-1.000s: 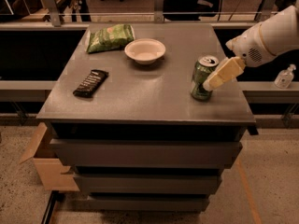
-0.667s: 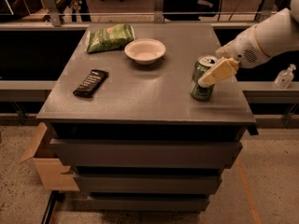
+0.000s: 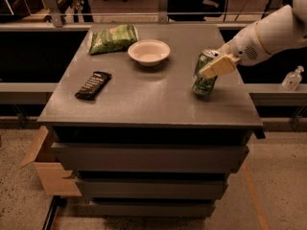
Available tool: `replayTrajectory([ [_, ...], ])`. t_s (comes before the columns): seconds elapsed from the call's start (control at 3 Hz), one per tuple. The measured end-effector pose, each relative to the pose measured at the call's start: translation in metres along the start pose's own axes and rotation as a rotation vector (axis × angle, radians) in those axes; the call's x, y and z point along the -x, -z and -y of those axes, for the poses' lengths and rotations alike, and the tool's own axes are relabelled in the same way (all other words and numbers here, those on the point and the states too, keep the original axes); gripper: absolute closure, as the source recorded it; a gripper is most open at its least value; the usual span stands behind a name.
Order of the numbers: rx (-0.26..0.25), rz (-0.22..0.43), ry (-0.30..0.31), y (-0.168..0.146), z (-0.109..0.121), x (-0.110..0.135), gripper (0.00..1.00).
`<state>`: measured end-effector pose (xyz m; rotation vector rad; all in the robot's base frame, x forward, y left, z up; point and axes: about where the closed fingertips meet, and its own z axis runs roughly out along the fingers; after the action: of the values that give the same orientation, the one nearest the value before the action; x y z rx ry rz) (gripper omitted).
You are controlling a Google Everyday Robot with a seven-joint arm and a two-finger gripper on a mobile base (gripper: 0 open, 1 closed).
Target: Move green can near paper bowl
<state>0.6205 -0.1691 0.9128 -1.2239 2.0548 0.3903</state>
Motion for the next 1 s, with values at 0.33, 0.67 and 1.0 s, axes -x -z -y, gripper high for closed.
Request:
replayTrajectory([
  [0.33, -0.042, 0.002, 0.012, 0.014, 0.012, 0.01, 0.93],
  [0.67, -0.129, -0.063, 0.034, 0.034, 0.036, 0.004, 1.0],
  [1.0, -0.129, -0.063, 0.034, 0.034, 0.036, 0.004, 1.0],
])
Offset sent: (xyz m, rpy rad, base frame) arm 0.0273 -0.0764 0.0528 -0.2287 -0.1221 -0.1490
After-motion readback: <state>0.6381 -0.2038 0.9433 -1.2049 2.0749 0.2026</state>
